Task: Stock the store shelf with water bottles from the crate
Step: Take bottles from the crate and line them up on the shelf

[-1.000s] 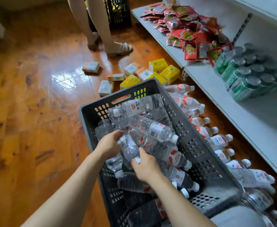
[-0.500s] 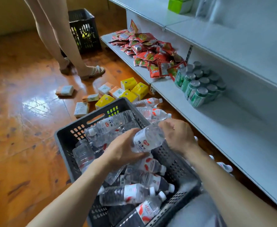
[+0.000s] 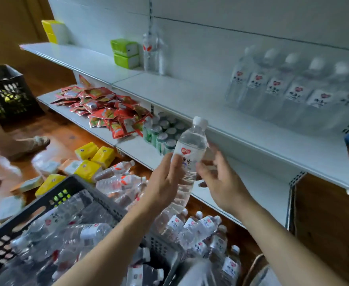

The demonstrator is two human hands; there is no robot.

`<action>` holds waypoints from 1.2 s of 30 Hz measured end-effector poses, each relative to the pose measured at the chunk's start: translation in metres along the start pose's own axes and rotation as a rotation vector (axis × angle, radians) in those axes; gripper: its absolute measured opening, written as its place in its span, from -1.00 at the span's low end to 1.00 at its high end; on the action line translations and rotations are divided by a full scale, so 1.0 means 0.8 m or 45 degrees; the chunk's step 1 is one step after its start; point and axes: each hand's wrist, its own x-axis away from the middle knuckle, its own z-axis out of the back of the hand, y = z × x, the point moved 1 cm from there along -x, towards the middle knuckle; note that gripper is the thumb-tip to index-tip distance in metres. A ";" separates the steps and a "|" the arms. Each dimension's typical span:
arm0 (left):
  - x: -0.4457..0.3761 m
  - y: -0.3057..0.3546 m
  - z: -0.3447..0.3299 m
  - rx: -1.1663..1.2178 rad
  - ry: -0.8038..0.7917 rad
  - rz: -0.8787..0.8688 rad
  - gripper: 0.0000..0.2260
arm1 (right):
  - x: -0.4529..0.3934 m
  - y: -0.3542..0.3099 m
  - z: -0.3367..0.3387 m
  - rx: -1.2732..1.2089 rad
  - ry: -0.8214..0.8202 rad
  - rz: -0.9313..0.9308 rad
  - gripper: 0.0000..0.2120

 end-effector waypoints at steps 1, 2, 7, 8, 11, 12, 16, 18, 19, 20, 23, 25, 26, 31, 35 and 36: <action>-0.009 0.013 -0.016 0.061 -0.022 -0.008 -0.52 | 0.006 0.000 0.013 0.025 0.044 0.014 -0.53; -0.018 0.027 -0.033 0.128 -0.052 -0.015 -0.49 | 0.010 0.001 0.026 0.049 0.106 0.037 -0.46; -0.061 0.090 -0.123 0.308 -0.167 -0.056 -0.55 | 0.018 0.014 0.108 0.198 0.373 0.052 -0.22; -0.066 0.104 -0.140 0.325 -0.177 -0.086 -0.57 | 0.019 0.019 0.124 0.218 0.396 0.033 -0.18; -0.085 0.143 -0.187 0.372 -0.239 -0.178 -0.61 | 0.023 0.036 0.167 0.255 0.446 -0.012 -0.10; -0.091 0.154 -0.203 0.382 -0.269 -0.198 -0.62 | 0.023 0.041 0.180 0.266 0.463 -0.017 -0.08; -0.117 0.184 -0.260 0.361 -0.378 -0.296 -0.62 | 0.013 0.060 0.239 0.351 0.608 -0.021 -0.08; -0.128 0.195 -0.283 0.311 -0.447 -0.356 -0.63 | 0.009 0.073 0.266 0.388 0.660 -0.031 -0.08; -0.134 0.201 -0.294 0.243 -0.481 -0.384 -0.64 | 0.007 0.083 0.278 0.400 0.684 -0.048 -0.08; -0.140 0.206 -0.305 0.167 -0.512 -0.415 -0.65 | 0.004 0.092 0.289 0.401 0.704 -0.065 -0.09; -0.165 0.203 -0.346 0.015 -0.568 -0.532 -0.68 | -0.009 0.120 0.320 0.386 0.775 -0.094 -0.10; -0.183 0.193 -0.376 -0.053 -0.556 -0.577 -0.68 | -0.023 0.140 0.337 0.404 0.820 -0.127 -0.09; -0.192 0.187 -0.388 -0.073 -0.544 -0.582 -0.68 | -0.030 0.150 0.343 0.423 0.833 -0.155 -0.08; -0.231 0.163 -0.417 -0.320 -0.274 -0.729 -0.66 | -0.064 0.195 0.361 0.501 0.884 -0.174 -0.13; -0.259 0.154 -0.423 -0.597 -0.257 -0.716 -0.59 | -0.091 0.211 0.376 0.671 0.910 -0.214 -0.18; -0.261 0.153 -0.426 -0.633 -0.253 -0.721 -0.58 | -0.098 0.214 0.378 0.691 0.919 -0.209 -0.19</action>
